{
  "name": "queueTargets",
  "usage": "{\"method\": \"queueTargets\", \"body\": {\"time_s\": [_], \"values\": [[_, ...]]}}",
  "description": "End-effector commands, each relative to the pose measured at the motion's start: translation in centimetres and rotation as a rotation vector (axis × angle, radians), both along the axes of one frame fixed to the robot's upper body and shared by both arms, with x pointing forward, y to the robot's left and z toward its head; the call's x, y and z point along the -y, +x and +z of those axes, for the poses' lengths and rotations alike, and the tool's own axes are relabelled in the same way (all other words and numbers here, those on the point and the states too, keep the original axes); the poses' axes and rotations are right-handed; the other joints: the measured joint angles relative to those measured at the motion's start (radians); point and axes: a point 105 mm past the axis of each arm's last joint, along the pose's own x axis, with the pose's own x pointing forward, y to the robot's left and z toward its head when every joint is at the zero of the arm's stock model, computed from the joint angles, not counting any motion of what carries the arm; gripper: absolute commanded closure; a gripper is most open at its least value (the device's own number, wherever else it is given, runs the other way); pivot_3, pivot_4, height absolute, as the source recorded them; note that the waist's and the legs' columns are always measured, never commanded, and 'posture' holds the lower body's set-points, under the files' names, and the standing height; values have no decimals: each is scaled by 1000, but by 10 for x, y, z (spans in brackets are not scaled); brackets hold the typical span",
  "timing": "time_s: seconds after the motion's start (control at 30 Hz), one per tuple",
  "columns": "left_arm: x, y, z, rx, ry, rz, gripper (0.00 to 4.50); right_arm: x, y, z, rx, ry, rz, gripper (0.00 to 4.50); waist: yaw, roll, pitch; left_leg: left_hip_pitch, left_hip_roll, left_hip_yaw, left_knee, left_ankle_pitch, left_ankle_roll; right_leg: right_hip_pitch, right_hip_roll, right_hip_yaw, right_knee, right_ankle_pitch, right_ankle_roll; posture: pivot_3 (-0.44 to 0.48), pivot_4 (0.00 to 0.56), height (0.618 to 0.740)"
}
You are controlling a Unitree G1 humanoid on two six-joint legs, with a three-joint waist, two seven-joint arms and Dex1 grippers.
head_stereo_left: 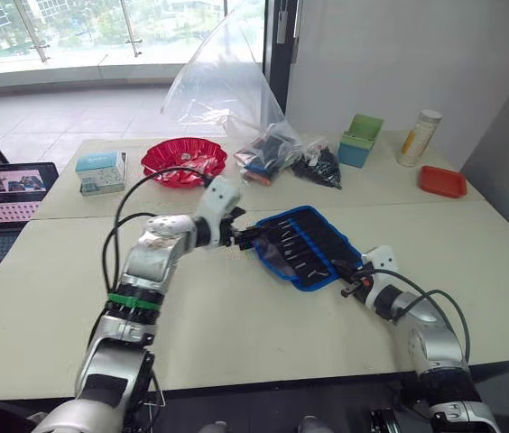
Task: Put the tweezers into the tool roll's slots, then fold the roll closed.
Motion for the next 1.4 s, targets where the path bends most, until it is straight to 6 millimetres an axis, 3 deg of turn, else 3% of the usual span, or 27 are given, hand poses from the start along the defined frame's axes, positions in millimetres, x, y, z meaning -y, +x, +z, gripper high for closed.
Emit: {"method": "queueTargets", "body": {"time_s": [0.03, 0.07, 0.17, 0.37, 0.43, 0.5, 0.63, 0.7, 0.97, 1.2, 1.4], "values": [[-6, -23, 5, 54, -34, -93, 381, -12, -5, 32, 121, 32, 75, 4500, 1, 1, 0, 0, 0, 0, 0, 0, 0, 0, 0, 0, 0, 0, 0, 0, 150, 740], [-12, -30, 1, 48, -34, -108, 108, -13, -6, 39, 131, 36, 96, 4500, 1, 1, 1, -1, 0, 0, 0, 0, 0, -1, 0, 0, -1, 0, 0, 0, 150, 740], [-27, -44, -10, 41, -33, -123, 43, -19, -13, 53, 162, -16, 164, 4500, 5, 2, 1, -2, -1, 0, 1, 0, 0, -2, 0, 0, -1, 0, 0, 0, 150, 740], [-53, -67, -24, 37, -37, -128, 0, -45, -31, 66, 184, -133, 336, 2693, 10, 3, 2, -2, -1, -1, 0, 0, 1, -1, 0, 0, -1, 0, 0, 0, 150, 740], [-64, -77, -31, 27, -39, -121, 0, -63, -37, 61, 176, -221, 410, 1992, 5, 3, 2, -2, 0, 0, -1, 0, 1, -2, 0, 0, -1, 0, 0, 0, 150, 740], [-72, -82, -38, -31, -62, -88, 0, -74, -37, 43, 201, -473, 467, 1339, 3, 4, 2, -2, 0, 0, -1, 0, 1, -3, 0, 0, -1, 0, 0, 0, 150, 740], [-74, -82, -39, -3, -56, -52, 0, -91, -28, 42, 267, -506, 422, 11, 15, 4, 2, -2, 0, 0, 0, 0, 1, -4, 0, -1, -1, 0, 0, 0, 150, 740], [-74, -85, -44, -29, -51, -48, 0, -98, -26, 32, 273, -570, 430, 11, 21, 4, 2, -2, -1, 0, 0, 0, 1, -2, 0, -1, -1, 0, 0, 0, 150, 740], [-71, -88, -51, -29, -19, -33, 0, -106, -4, 32, 339, -631, 324, 11, 26, 4, 2, -2, -1, 0, 0, 0, 1, -4, 0, -1, -1, 0, 0, 0, 150, 740], [-76, -81, -52, 4, 63, -32, 0, -109, -7, 35, 350, -603, 352, 2175, 23, 4, 2, -2, -1, 0, -1, 0, 0, -3, 0, -1, -1, 0, 0, 0, 150, 740], [-48, -59, -54, 95, 213, -177, 0, -111, -14, 32, 318, -544, 401, 4252, 31, 4, 2, -1, -2, 0, 0, 0, 0, -2, 0, -1, -1, 0, 0, 0, 150, 740]]}}
